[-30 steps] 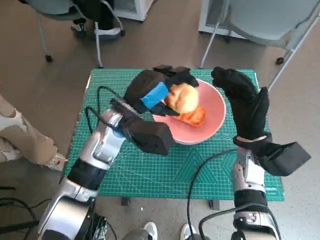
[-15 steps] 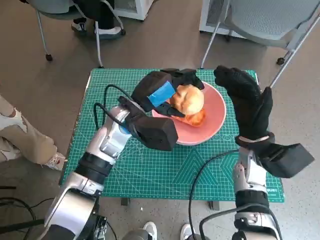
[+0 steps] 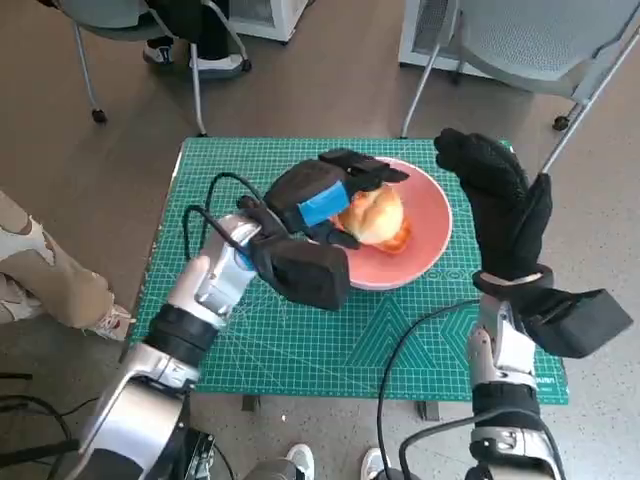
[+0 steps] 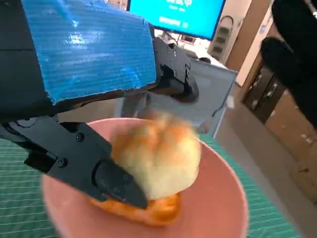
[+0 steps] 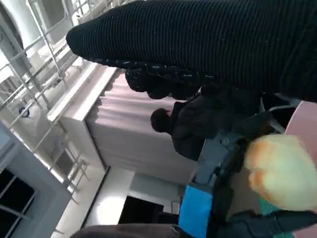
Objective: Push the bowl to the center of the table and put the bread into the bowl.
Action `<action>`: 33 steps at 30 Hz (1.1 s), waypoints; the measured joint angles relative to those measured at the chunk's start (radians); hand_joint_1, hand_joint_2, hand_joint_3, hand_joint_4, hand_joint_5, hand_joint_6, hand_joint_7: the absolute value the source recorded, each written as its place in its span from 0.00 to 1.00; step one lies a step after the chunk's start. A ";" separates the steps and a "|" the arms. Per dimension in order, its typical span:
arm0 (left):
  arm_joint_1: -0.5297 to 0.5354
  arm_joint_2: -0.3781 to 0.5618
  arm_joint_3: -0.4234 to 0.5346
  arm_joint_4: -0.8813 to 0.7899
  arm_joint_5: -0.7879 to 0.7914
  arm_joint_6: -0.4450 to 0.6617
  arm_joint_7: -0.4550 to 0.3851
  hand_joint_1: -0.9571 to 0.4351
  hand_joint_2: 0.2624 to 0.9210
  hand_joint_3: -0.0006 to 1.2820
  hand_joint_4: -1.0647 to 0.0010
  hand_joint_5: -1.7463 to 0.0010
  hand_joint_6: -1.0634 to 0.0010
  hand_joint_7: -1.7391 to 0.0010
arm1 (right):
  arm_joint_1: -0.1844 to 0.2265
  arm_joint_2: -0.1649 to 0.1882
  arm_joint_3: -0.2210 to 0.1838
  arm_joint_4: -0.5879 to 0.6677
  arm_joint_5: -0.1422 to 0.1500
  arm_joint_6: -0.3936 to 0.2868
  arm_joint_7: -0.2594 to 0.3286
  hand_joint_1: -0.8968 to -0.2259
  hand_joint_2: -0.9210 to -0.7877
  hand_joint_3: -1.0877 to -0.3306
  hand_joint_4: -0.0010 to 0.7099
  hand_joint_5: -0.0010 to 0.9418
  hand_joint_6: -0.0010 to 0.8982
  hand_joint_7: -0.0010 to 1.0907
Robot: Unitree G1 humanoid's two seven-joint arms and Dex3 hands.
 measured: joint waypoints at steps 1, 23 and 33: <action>0.000 0.000 0.000 0.000 0.001 0.001 0.000 0.29 0.91 0.01 1.00 1.00 0.81 0.99 | 0.000 0.000 0.000 0.000 -0.002 0.000 -0.001 0.41 0.00 0.42 0.27 0.00 0.06 0.44; 0.029 -0.019 0.191 0.019 -0.298 -0.185 -0.002 0.29 1.00 0.08 1.00 1.00 0.77 0.98 | 0.000 0.001 0.013 -0.078 -0.013 0.017 -0.015 0.41 0.00 0.41 0.28 0.00 0.05 0.44; 0.059 -0.131 0.336 -0.002 -0.707 -0.222 -0.210 0.25 1.00 0.18 0.98 0.99 0.79 0.99 | -0.003 0.005 0.038 -0.144 -0.015 0.026 -0.020 0.40 0.00 0.44 0.28 0.01 0.05 0.45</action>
